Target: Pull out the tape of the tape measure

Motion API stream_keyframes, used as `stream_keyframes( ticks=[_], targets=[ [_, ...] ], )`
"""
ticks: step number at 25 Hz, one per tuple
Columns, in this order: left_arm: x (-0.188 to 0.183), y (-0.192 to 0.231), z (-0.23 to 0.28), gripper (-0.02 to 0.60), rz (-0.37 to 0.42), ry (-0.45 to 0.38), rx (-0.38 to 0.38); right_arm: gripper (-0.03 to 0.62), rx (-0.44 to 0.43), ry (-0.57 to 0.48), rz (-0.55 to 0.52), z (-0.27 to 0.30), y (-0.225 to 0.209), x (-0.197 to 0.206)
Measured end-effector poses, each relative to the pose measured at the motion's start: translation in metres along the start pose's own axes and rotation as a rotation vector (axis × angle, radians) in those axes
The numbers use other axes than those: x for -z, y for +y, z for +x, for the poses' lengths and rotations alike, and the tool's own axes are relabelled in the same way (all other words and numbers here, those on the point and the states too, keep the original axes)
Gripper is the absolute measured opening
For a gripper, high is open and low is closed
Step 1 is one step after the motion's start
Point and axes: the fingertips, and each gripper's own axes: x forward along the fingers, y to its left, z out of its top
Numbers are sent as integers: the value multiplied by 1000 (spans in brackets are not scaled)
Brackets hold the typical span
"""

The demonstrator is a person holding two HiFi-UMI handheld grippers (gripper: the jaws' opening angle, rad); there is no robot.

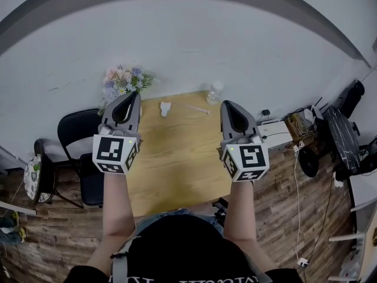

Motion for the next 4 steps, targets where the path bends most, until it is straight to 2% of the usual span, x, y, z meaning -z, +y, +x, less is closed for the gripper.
stream_keyframes(
  ticks=[4],
  targets=[
    [-1, 1, 8, 11, 28, 3, 0, 14, 11, -2, -21, 6, -4, -2]
  ],
)
